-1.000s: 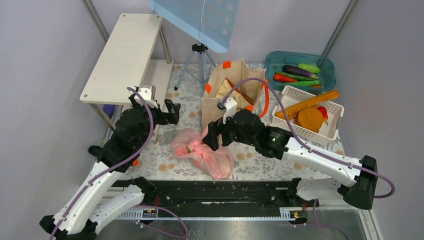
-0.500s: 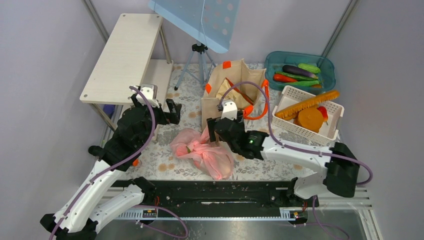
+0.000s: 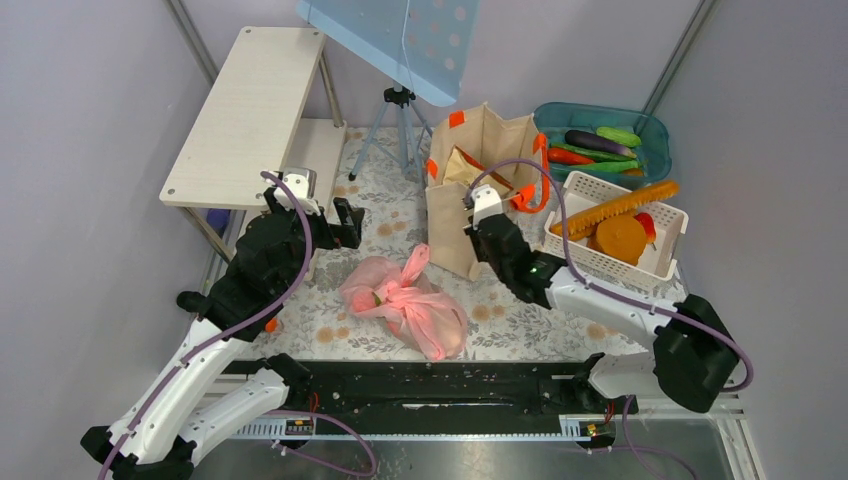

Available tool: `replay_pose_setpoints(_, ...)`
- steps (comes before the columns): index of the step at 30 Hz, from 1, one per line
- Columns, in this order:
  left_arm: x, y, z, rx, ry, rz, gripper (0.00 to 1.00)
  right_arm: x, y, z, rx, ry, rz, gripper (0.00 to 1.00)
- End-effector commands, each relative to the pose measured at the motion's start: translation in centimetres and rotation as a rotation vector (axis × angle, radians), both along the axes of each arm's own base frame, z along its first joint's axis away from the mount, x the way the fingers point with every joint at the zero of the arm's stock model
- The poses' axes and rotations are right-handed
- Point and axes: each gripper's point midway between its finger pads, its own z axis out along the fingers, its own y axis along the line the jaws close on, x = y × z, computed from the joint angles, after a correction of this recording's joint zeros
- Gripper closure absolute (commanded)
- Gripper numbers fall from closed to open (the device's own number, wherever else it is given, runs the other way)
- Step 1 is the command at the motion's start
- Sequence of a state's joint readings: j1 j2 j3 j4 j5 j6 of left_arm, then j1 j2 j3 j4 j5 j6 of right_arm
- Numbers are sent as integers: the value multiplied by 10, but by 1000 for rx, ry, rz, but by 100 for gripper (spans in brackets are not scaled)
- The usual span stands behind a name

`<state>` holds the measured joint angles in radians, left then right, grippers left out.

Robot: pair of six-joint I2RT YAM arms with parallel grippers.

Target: Untie the knot of the grocery bags and take out the mixed food

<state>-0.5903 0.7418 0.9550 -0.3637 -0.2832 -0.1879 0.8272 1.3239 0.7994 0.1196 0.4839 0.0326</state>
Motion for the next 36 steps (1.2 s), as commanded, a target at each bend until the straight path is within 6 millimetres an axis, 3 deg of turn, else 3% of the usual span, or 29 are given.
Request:
replay_pose_setpoints(1,1,-5,16,-35,-42,-25,1,21,-13,19,-40,-91,151,100)
replay_pose_setpoints(4,0,-6,15,-35,-41,-29,1,36,-28,11,-84,-98,165,100)
replay_pose_setpoints(11,1,-5,15,-33,-41,-26,1,84,-73,13,-124,-115,72,100)
replay_pose_setpoints(16,1,-7,13,-29,-36,-34,1,121,-78,29,-103,-141,106,100)
replay_pose_setpoints(24,4,-8,10,-20,-26,-33,1,179,-66,38,-114,-159,91,100)
replay_pose_setpoints(27,4,-10,8,-18,-21,-37,1,189,-64,42,-100,-171,81,100)
replay_pose_setpoints(29,4,-10,8,-18,-20,-38,1,185,-61,48,-70,-179,82,100)
replay_pose_setpoints(30,4,-10,8,-17,-20,-37,1,180,-60,51,-51,-181,87,96)
replay_pose_setpoints(31,4,-10,8,-18,-20,-39,1,174,-60,54,-32,-181,92,84)
replay_pose_setpoints(34,3,-12,9,-19,-17,-52,1,140,-54,67,60,-147,145,20)
replay_pose_setpoints(35,3,-14,8,-20,-14,-58,1,127,-50,72,98,-130,167,7)
replay_pose_setpoints(36,3,-15,7,-19,-8,-64,1,114,-49,76,138,-106,170,1)
